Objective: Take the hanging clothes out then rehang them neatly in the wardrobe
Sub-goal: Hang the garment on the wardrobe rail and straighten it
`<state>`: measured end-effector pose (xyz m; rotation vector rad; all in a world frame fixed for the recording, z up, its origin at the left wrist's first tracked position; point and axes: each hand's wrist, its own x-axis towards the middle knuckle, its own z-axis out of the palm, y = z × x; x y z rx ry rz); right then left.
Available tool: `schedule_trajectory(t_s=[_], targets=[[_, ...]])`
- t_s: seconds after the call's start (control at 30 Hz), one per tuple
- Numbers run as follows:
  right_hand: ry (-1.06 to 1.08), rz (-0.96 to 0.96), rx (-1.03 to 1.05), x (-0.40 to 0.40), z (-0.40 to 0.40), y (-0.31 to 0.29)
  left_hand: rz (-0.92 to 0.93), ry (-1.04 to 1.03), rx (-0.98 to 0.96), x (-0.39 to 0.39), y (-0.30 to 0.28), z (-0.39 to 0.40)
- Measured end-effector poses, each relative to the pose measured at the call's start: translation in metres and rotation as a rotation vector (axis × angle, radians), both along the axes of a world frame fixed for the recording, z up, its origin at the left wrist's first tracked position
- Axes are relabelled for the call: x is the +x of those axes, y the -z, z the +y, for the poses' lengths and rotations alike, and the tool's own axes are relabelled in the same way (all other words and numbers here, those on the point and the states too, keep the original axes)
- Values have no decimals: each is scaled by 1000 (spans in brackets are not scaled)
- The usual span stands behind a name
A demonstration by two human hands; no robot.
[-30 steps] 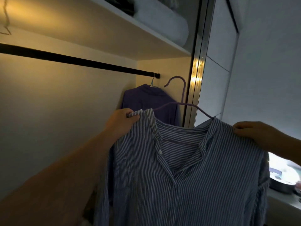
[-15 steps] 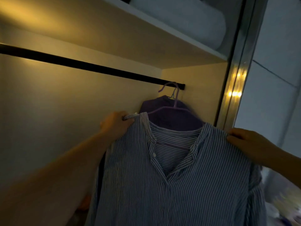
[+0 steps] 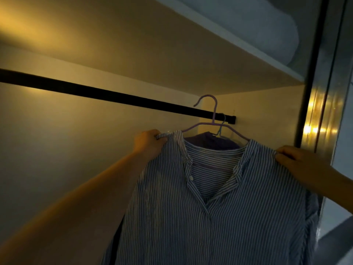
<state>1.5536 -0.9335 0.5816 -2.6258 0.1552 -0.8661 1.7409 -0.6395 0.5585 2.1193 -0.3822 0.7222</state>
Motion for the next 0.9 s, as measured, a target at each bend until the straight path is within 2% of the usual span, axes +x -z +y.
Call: schedule_trajectory(t_s=[0.23,0.6,0.9], targets=[[126,1,3,54,2,-10,16,38,17,68,-5,-14],[166,-47,-10,133,-20,-19,35,-6,5,139,-16,-38],[204,-39,-44,179,-45,-5,63,101,-28,197,0,-67]])
